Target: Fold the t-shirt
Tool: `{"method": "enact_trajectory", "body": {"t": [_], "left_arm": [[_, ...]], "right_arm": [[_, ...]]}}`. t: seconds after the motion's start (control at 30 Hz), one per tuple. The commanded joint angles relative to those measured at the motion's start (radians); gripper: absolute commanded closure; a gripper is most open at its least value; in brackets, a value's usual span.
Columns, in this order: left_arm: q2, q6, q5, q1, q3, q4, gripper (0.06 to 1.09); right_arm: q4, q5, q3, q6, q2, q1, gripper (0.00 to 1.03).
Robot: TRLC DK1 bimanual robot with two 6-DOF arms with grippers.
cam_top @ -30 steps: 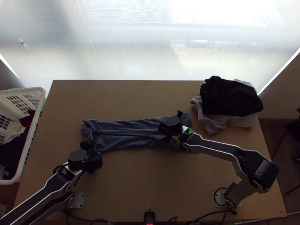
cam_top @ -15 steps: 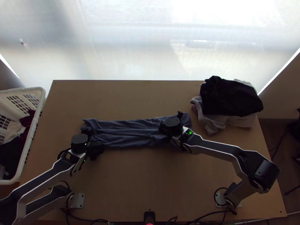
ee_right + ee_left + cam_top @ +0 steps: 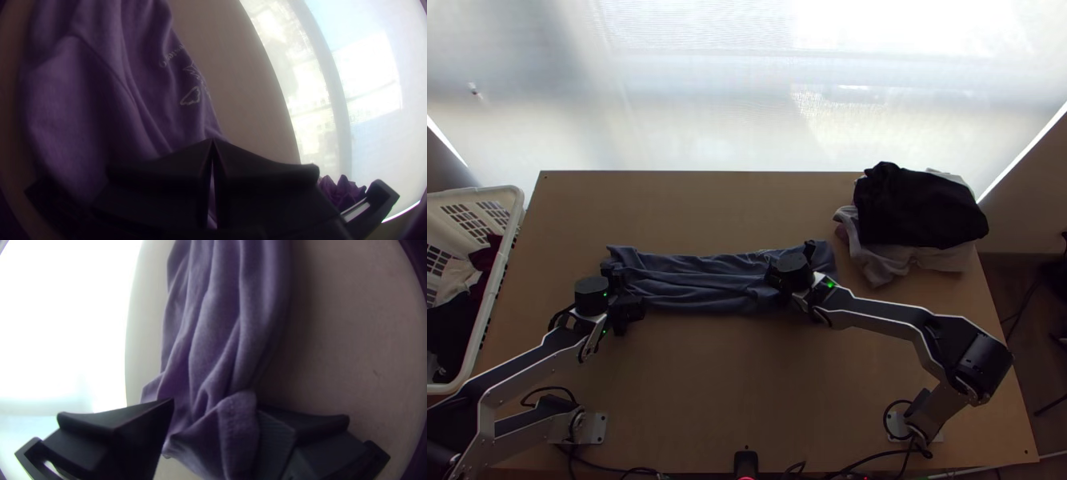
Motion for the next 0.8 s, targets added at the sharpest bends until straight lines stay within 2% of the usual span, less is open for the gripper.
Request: {"method": "enact_trajectory", "body": {"t": [0.0, 0.1, 0.27, 0.37, 0.4, 0.6, 0.77], "left_arm": [[0.002, -0.013, 0.015, 0.011, 0.003, -0.003, 0.85], [-0.039, -0.038, 0.021, 0.013, 0.02, -0.026, 0.87], [-0.087, -0.091, 0.034, 0.013, 0.106, -0.162, 0.95], [-0.102, -0.099, 0.038, 0.023, 0.159, -0.201, 0.95], [-0.105, -0.099, 0.039, 0.033, 0.176, -0.205, 0.98], [-0.139, -0.103, 0.039, 0.045, 0.26, -0.261, 0.99], [-0.18, -0.091, 0.018, -0.065, 0.27, -0.262, 0.99]], "right_arm": [[0.002, -0.001, -0.006, 0.037, 0.021, 0.018, 1.0], [0.002, -0.001, -0.024, 0.047, 0.021, 0.041, 1.0], [0.002, -0.001, -0.015, 0.057, 0.038, 0.047, 1.0], [0.002, -0.002, -0.012, 0.063, 0.052, 0.05, 1.0], [0.002, -0.004, -0.011, 0.064, 0.057, 0.05, 1.0], [-0.001, -0.004, -0.004, 0.078, 0.067, 0.059, 1.0], [-0.015, -0.004, 0.009, 0.078, 0.09, 0.076, 1.0]]}}
